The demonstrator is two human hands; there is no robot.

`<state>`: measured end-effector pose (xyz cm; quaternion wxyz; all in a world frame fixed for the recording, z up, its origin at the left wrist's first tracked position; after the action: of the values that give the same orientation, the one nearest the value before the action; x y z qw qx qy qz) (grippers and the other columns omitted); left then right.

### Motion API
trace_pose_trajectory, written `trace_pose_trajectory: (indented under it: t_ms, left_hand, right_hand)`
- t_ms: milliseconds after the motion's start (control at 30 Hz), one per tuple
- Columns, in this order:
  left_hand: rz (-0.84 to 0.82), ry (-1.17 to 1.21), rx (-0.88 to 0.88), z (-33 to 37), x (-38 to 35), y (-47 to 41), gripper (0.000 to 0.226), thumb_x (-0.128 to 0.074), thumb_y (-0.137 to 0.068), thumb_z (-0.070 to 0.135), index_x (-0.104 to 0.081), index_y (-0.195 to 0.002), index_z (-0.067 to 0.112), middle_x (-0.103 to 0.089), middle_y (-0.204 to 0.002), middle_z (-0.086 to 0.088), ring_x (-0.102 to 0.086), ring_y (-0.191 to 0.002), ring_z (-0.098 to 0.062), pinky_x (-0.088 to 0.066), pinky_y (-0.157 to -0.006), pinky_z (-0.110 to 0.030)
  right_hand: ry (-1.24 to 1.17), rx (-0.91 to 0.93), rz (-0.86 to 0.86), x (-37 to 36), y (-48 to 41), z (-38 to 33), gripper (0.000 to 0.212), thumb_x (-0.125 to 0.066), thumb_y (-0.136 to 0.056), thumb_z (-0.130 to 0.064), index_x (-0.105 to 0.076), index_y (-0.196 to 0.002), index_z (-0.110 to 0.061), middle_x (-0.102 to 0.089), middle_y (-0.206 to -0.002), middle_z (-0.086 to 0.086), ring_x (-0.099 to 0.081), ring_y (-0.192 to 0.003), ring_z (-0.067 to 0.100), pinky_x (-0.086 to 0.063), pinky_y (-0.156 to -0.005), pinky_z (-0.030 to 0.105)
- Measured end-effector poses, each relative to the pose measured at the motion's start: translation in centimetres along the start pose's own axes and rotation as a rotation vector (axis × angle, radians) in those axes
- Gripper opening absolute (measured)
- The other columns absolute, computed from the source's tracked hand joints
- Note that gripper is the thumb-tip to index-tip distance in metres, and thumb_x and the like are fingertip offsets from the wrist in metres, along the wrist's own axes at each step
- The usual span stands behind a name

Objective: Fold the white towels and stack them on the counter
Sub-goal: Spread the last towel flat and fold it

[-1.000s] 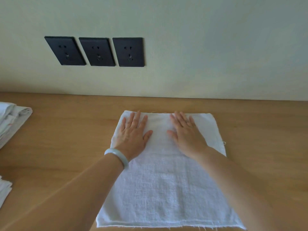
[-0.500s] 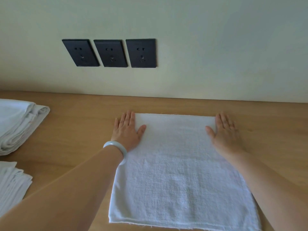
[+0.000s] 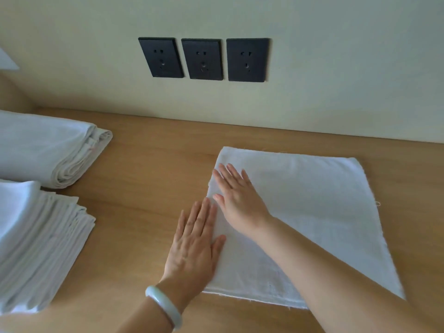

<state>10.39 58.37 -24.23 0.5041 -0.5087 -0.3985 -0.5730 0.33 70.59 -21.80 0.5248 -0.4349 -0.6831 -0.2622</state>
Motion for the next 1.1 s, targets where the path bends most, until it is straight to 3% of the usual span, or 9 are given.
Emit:
trace_pose_trajectory:
  t_ms: [67, 167, 300, 567, 667, 833, 1000, 1100]
  left_hand:
    - [0.001, 0.017, -0.028, 0.0, 0.1, 1.6, 0.062, -0.019, -0.103, 0.045, -0.019, -0.155, 0.012, -0.016, -0.163, -0.003, -0.012, -0.151, -0.019, -0.016, -0.117, -0.044]
    - [-0.026, 0.027, -0.048, -0.4, 0.1, 3.6, 0.061, -0.022, -0.104, 0.043, -0.014, -0.157, 0.015, -0.01, -0.164, 0.001, -0.008, -0.151, -0.019, -0.016, -0.117, -0.046]
    - [-0.024, 0.019, -0.047, -0.6, 0.3, 3.9, 0.062, -0.023, -0.104, 0.045, -0.014, -0.157, 0.015, -0.01, -0.164, 0.001, -0.008, -0.151, -0.02, -0.017, -0.116, -0.047]
    - [-0.028, 0.01, -0.046, -0.6, 0.1, 3.9, 0.062, -0.02, -0.104, 0.047, -0.012, -0.157, 0.015, -0.008, -0.165, 0.001, -0.007, -0.151, -0.02, -0.014, -0.117, -0.047]
    - [-0.043, -0.006, -0.039, -0.6, 0.1, 4.0, 0.062, -0.018, -0.104, 0.047, -0.01, -0.157, 0.015, -0.006, -0.165, 0.001, -0.005, -0.152, -0.02, -0.013, -0.118, -0.046]
    - [-0.048, -0.019, -0.041, -0.6, 0.2, 3.9, 0.063, -0.018, -0.103, 0.048, -0.01, -0.157, 0.016, -0.007, -0.165, 0.0, -0.005, -0.152, -0.019, -0.013, -0.119, -0.046]
    - [-0.017, -0.014, -0.068, -0.5, 0.7, 3.8, 0.062, -0.024, -0.101, 0.045, -0.021, -0.155, 0.013, -0.015, -0.163, -0.002, -0.016, -0.15, -0.023, -0.016, -0.118, -0.047]
    - [0.08, -0.039, -0.252, 0.9, 1.9, 3.7, 0.055, -0.035, -0.099, 0.029, -0.038, -0.148, 0.005, -0.031, -0.158, -0.01, -0.029, -0.145, -0.027, -0.021, -0.118, -0.043]
  right_hand:
    - [0.02, -0.072, -0.077, -1.3, -1.4, 0.3, 0.059, -0.021, -0.103, -0.041, -0.014, -0.154, -0.011, -0.006, -0.162, 0.005, -0.001, -0.15, 0.024, 0.006, -0.118, 0.045]
    - [0.163, -0.172, -0.148, -1.9, -2.6, 0.8, 0.069, -0.001, -0.095, -0.056, -0.002, -0.155, -0.022, 0.005, -0.163, -0.002, 0.008, -0.149, 0.023, 0.01, -0.116, 0.052]
    - [0.199, -0.277, -0.271, -1.3, -5.7, 0.8, 0.07, -0.013, -0.098, -0.059, 0.004, -0.155, -0.023, 0.013, -0.161, -0.009, 0.014, -0.148, 0.023, 0.006, -0.113, 0.064]
    - [0.212, -0.304, -0.197, -2.3, -9.6, 1.2, 0.079, -0.014, -0.096, -0.063, 0.003, -0.154, -0.013, 0.008, -0.163, 0.002, 0.014, -0.148, 0.016, 0.01, -0.118, 0.049]
    - [0.056, -0.259, -0.155, -1.0, -8.8, 1.0, 0.078, -0.019, -0.097, -0.061, 0.002, -0.155, -0.013, 0.007, -0.163, 0.002, 0.012, -0.148, 0.014, 0.012, -0.119, 0.047]
    - [0.006, -0.154, 0.13, 1.7, 1.7, 0.6, 0.07, -0.021, -0.099, -0.049, -0.008, -0.154, -0.008, -0.003, -0.162, 0.006, 0.003, -0.15, 0.017, 0.004, -0.121, 0.044]
    - [0.098, -0.239, 0.03, 2.7, 17.9, 6.1, 0.067, -0.019, -0.101, -0.048, -0.01, -0.154, -0.009, -0.003, -0.163, 0.003, -0.001, -0.15, 0.016, -0.007, -0.12, 0.042]
    - [0.036, -0.182, 0.004, 4.8, 24.1, 7.7, 0.065, -0.029, -0.102, -0.047, -0.019, -0.153, -0.008, -0.012, -0.162, 0.001, -0.014, -0.149, 0.018, -0.015, -0.119, 0.039]
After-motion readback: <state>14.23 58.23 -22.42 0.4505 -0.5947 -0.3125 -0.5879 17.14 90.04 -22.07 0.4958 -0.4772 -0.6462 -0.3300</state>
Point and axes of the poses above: each hand's wrist, its own y-axis away from the middle knuckle, its own x-axis out of the back of the hand, z = x × y, the point moved 3 cm from there along -y, towards the middle knuckle
